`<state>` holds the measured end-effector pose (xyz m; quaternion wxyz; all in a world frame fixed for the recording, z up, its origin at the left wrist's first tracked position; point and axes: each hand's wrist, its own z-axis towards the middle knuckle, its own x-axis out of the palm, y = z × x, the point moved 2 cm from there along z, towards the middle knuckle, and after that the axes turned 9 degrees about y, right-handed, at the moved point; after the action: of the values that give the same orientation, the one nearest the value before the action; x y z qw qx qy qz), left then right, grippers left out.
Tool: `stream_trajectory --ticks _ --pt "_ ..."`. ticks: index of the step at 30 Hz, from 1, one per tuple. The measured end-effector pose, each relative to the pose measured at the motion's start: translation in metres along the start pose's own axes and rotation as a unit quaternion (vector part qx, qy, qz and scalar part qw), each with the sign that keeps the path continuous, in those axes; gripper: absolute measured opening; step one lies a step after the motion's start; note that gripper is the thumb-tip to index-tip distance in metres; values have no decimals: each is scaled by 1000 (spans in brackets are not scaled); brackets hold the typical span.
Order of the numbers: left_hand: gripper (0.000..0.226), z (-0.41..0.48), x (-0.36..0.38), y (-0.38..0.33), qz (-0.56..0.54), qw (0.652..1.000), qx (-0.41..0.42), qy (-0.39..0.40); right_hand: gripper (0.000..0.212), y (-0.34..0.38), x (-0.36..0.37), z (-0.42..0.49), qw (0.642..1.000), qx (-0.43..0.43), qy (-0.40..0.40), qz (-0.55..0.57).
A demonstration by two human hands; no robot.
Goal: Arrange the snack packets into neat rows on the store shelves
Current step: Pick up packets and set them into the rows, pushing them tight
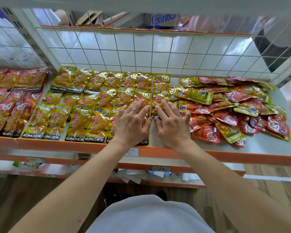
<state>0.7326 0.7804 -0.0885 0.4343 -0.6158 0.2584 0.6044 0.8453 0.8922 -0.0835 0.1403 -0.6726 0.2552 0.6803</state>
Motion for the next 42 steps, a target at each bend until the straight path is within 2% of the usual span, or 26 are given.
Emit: stream_trajectory --ticks 16,25,30,36,39,42 --pt "61 -1 0 0 9 1000 -11 14 57 0 4 0 999 -27 -8 18" --pt "56 -1 -1 0 16 1000 -12 13 59 0 5 4 999 -32 24 26" --pt "54 -2 -1 -1 12 1000 -11 14 56 -1 3 1 998 -37 5 50" --pt "53 -5 -8 -4 7 1000 1 -27 48 -17 -13 -21 989 -11 -87 118" --pt "50 -4 -10 -8 12 998 35 -45 50 -40 -23 -17 993 8 -57 101" --pt "50 7 -11 -23 25 997 71 -22 57 -66 -29 0 997 43 49 46"
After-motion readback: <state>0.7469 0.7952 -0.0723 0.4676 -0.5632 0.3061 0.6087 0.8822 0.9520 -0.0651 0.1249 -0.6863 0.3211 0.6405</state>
